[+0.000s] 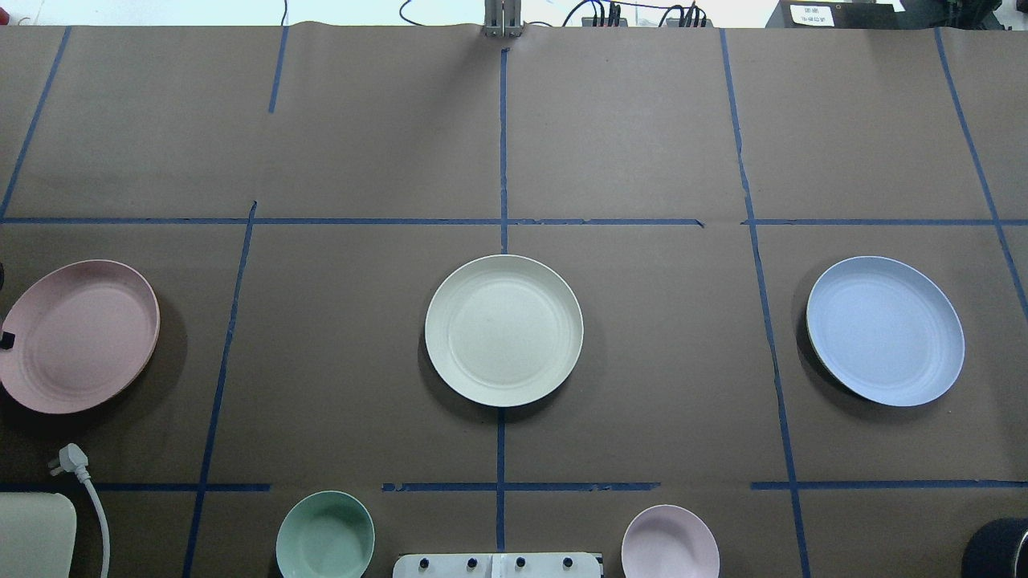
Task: Stack three plates with pink and blue
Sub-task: 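Grasp the pink plate rim with the left gripper and lift it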
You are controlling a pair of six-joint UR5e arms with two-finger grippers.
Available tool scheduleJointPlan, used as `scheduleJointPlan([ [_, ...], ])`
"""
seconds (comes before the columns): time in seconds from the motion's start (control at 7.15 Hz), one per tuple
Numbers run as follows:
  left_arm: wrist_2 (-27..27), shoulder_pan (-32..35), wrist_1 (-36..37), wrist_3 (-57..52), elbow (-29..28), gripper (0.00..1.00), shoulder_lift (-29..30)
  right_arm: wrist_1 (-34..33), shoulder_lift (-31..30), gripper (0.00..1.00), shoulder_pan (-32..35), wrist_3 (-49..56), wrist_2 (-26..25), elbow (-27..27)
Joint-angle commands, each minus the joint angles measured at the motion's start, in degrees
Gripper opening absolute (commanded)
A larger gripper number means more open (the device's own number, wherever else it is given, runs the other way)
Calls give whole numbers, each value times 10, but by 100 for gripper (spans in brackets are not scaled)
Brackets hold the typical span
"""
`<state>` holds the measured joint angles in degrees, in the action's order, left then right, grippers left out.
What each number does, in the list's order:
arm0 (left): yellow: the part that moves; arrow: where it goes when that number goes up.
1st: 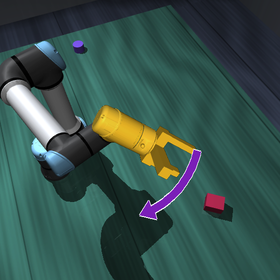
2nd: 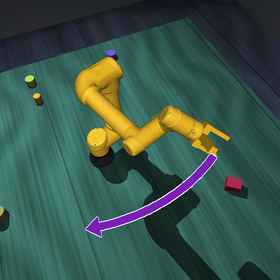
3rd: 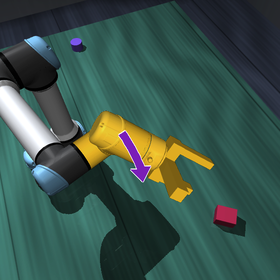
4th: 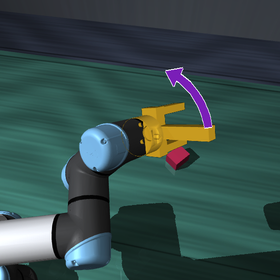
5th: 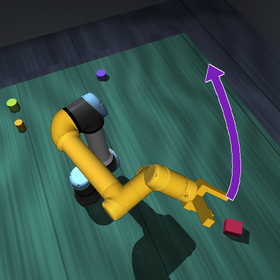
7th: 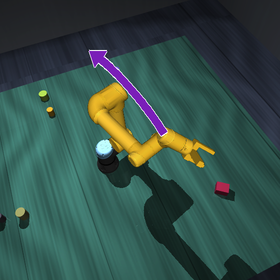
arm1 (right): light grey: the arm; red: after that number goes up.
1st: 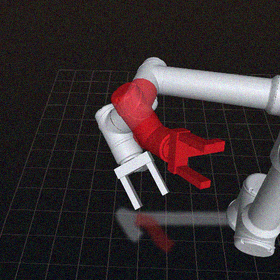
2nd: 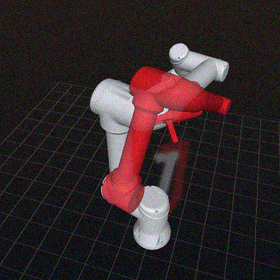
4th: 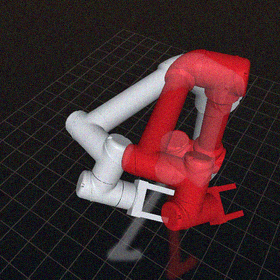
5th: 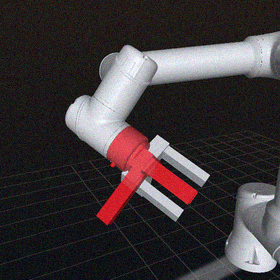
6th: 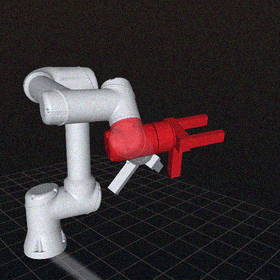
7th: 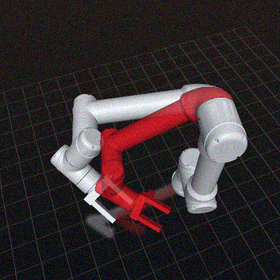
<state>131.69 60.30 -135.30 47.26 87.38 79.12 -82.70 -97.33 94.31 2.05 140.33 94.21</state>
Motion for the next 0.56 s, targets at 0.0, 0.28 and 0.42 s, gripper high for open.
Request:
scheduleJointPlan([
  [0.0, 82, 37, 5, -1, 9, 0, -3, 0, -1, 100, 0, 0, 4, 5],
  [0.28, 151, 106, 9, -2, 26, 0, -1, -1, -2, 100, -2, 0, 4, 12],
  [0.42, 157, 116, 10, 4, 54, 0, -1, -3, -1, 100, -3, 0, 1, 12],
])
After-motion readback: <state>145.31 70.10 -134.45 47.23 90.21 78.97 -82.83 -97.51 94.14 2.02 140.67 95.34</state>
